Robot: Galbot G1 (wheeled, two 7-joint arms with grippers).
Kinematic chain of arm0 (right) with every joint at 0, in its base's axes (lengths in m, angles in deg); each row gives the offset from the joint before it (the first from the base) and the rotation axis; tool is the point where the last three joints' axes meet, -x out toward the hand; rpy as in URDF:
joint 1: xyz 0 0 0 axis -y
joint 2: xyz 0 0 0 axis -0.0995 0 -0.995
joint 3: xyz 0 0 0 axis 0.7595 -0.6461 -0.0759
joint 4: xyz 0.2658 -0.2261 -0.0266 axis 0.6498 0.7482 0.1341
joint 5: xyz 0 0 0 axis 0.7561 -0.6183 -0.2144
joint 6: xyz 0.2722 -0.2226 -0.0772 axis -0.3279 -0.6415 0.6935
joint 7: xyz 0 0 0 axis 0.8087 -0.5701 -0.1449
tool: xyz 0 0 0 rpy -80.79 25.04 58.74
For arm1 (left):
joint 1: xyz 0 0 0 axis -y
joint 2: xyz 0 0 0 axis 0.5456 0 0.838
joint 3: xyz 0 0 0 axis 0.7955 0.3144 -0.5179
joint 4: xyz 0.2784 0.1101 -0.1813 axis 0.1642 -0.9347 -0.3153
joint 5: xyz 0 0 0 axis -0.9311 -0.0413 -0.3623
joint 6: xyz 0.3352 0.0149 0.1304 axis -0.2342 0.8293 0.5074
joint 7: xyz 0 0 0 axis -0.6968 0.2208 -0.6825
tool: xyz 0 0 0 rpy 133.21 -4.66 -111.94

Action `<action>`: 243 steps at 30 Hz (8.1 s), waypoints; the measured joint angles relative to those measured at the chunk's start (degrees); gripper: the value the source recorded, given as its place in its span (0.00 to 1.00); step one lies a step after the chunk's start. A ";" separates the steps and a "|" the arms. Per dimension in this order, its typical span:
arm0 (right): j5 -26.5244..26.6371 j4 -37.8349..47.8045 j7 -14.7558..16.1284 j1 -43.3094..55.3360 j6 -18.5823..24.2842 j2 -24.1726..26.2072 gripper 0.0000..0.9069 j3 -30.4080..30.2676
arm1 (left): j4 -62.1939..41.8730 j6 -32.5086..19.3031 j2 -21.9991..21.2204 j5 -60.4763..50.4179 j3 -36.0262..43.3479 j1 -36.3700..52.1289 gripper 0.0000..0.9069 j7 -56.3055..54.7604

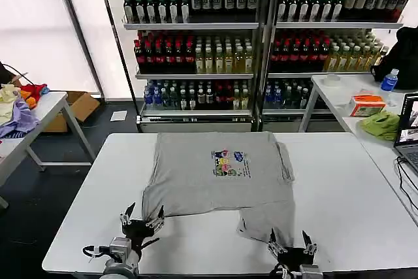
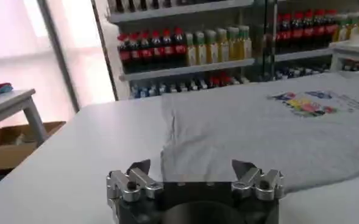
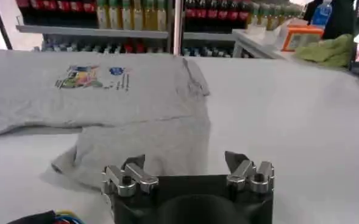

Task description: Fold and organize the clothes.

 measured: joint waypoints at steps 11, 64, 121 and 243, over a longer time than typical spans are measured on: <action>-0.32 1.47 0.39 0.09 0.36 -0.81 0.90 -0.29 | -0.94 0.23 -0.38 0.87 0.22 -0.49 0.47 0.20; 0.34 -0.86 7.47 9.31 4.96 1.71 0.00 3.95 | 0.82 -7.42 -0.03 6.91 1.85 2.31 0.00 -0.99; 16.36 35.98 -0.38 51.19 -3.32 -2.77 1.00 -1.05 | -24.25 0.71 5.72 17.46 5.92 31.33 1.00 -3.06; 1.79 -10.31 -9.14 -10.00 3.39 2.65 1.00 4.47 | 16.70 -1.27 4.90 6.43 4.28 -17.76 1.00 -9.55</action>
